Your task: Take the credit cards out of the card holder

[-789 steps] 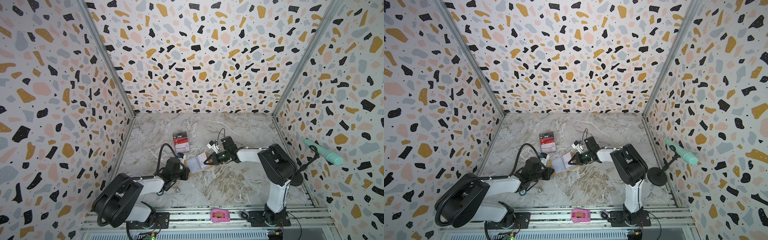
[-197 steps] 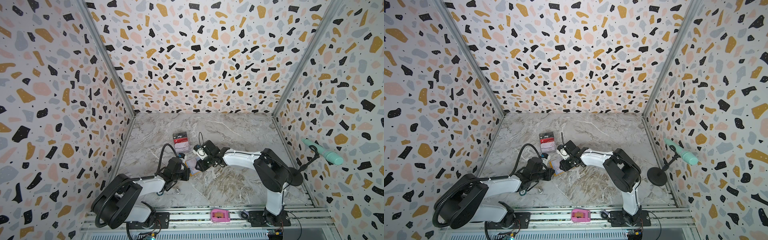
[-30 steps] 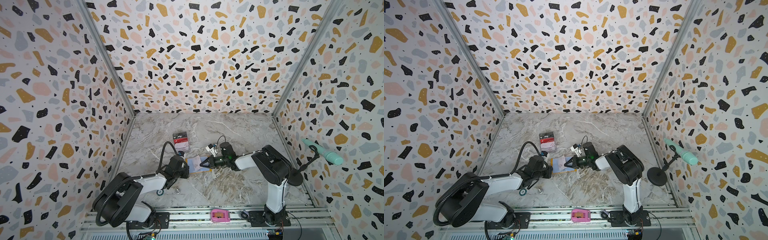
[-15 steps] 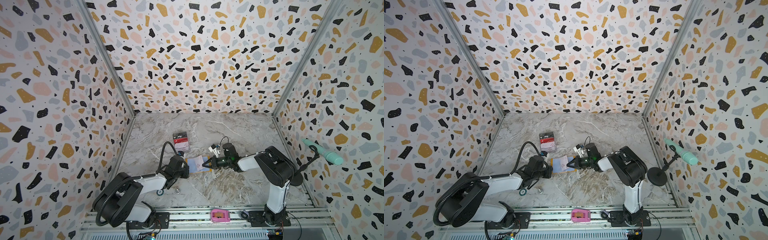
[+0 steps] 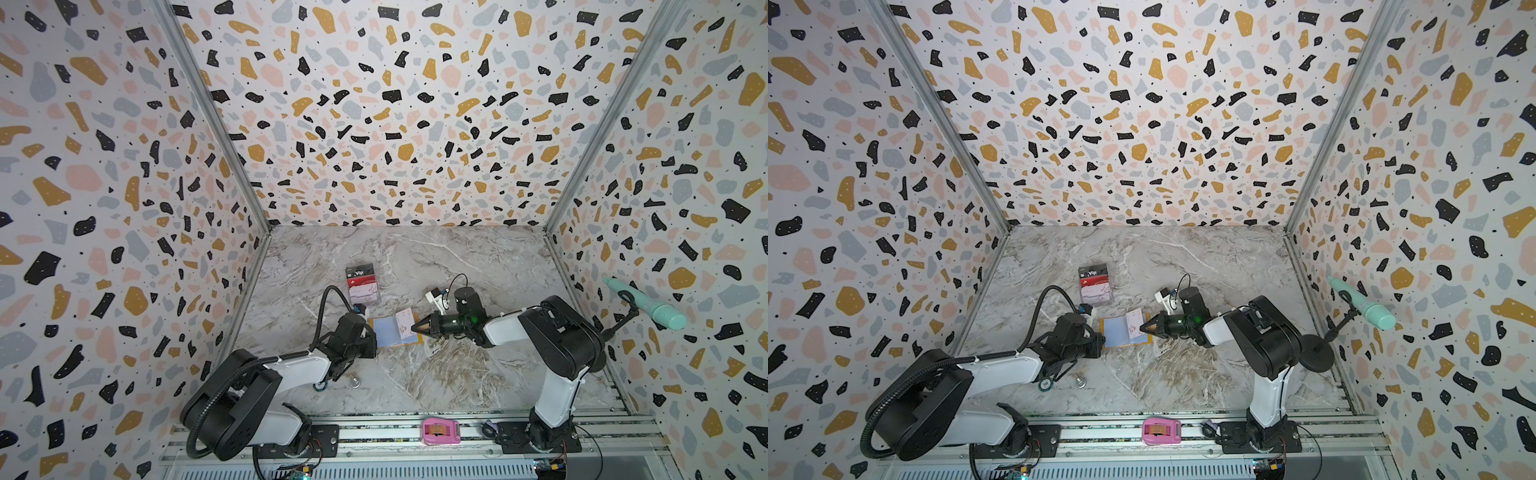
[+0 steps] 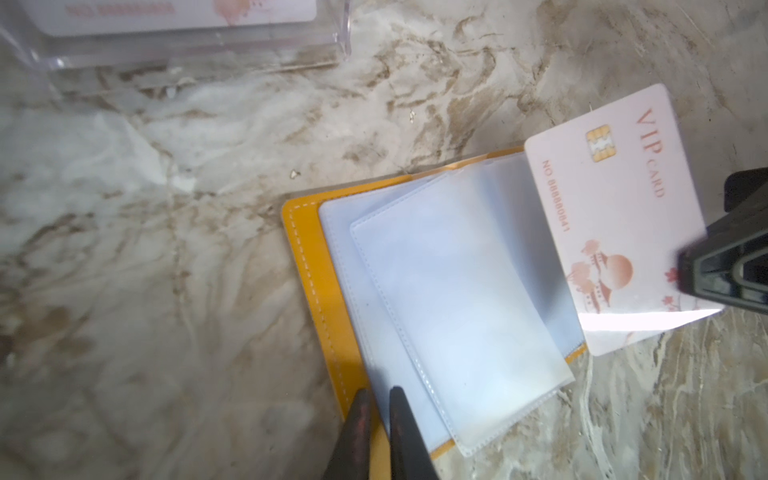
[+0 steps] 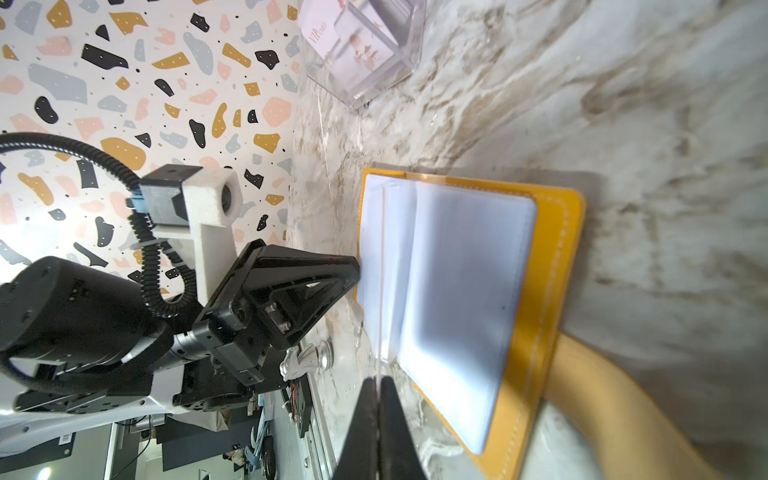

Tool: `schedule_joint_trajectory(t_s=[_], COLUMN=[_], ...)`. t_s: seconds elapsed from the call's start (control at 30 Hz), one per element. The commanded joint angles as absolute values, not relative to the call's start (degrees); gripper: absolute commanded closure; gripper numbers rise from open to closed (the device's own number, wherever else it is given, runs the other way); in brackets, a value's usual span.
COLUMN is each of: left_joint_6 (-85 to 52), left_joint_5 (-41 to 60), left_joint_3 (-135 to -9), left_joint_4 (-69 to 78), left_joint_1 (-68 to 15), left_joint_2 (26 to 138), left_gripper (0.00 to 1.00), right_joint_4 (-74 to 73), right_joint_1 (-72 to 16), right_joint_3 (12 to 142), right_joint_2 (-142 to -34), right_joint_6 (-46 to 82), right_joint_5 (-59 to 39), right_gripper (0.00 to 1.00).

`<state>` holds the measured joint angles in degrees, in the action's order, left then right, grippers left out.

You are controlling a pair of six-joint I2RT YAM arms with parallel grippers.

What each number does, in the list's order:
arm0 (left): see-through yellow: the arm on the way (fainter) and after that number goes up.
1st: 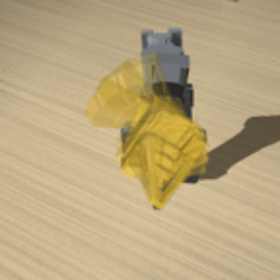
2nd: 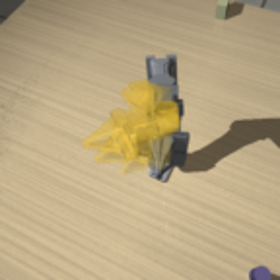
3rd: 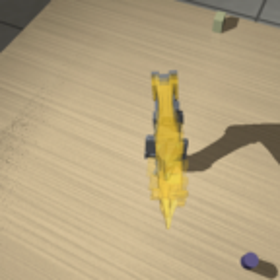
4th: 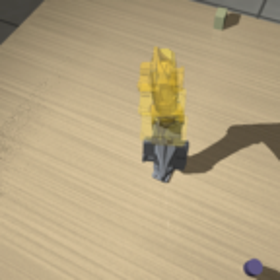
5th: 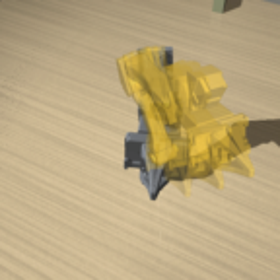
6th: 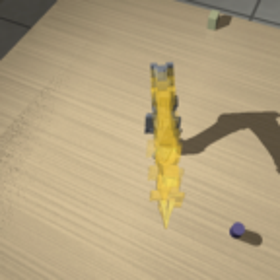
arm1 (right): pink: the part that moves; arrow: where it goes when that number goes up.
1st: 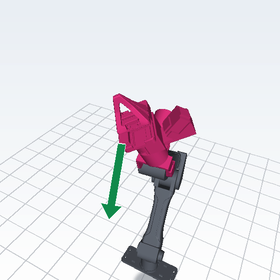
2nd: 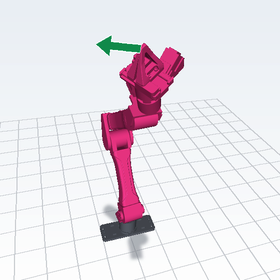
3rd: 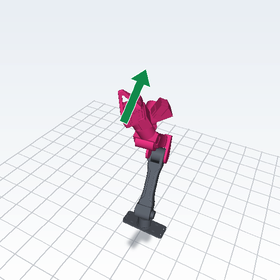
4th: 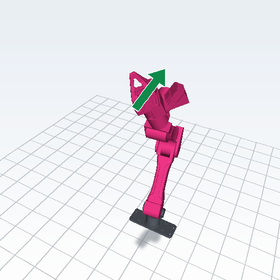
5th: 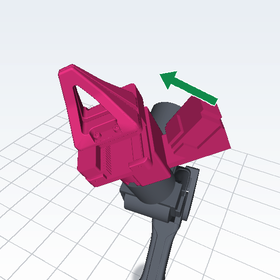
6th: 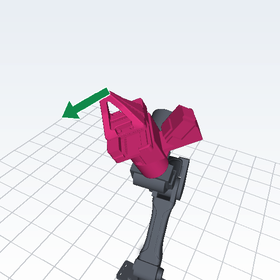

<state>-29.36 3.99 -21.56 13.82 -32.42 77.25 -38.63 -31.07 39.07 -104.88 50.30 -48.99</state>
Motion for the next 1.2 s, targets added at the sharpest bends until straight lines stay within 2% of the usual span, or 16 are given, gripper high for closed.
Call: schedule_joint_trajectory(t_s=[0.0, 0.1, 0.2, 0.5, 0.7, 0.93, 1.17], left_joint_6=[-28.9, -28.3, -27.7, -25.6, -22.9, -17.8, -9.0], left_joint_5=[4.7, 6.1, 7.1, 8.1, 13.2, 22.2, 26.7], left_joint_3=[-20.3, -20.2, -20.0, -22.8, -25.3, -30.7, -38.5], left_joint_4=[9.9, 10.4, 10.8, 7.7, 7.7, 4.0, -8.7], left_joint_1=[-32.3, -32.3, -32.3, -32.2, -31.9, -30.2, -29.9], left_joint_2=[75.4, 73.4, 71.2, 65.7, 62.9, 60.8, 61.2], left_gripper=[0.78, 0.66, 0.59, 0.48, 0.39, 0.37, 0.4], right_joint_4=[-40.0, -38.7, -35.0, -13.8, -7.9, -0.6, 6.2], right_joint_1=[-30.5, -30.1, -29.9, -29.8, -29.3, -29.3, -29.3], right_joint_3=[38.7, 38.8, 39.7, 45.5, 47.0, 48.7, 50.1], right_joint_2=[-102.2, -101.4, -100.2, -93.9, -90.0, -86.8, -82.7], right_joint_6=[49.8, 47.9, 44.1, 26.2, 17.6, 8.9, 1.3], right_joint_5=[-48.8, -48.8, -48.7, -44.7, -48.1, -54.1, -57.7], right_gripper=[0.98, 1.0, 1.0, 1.0, 1.0, 1.0, 1.0])
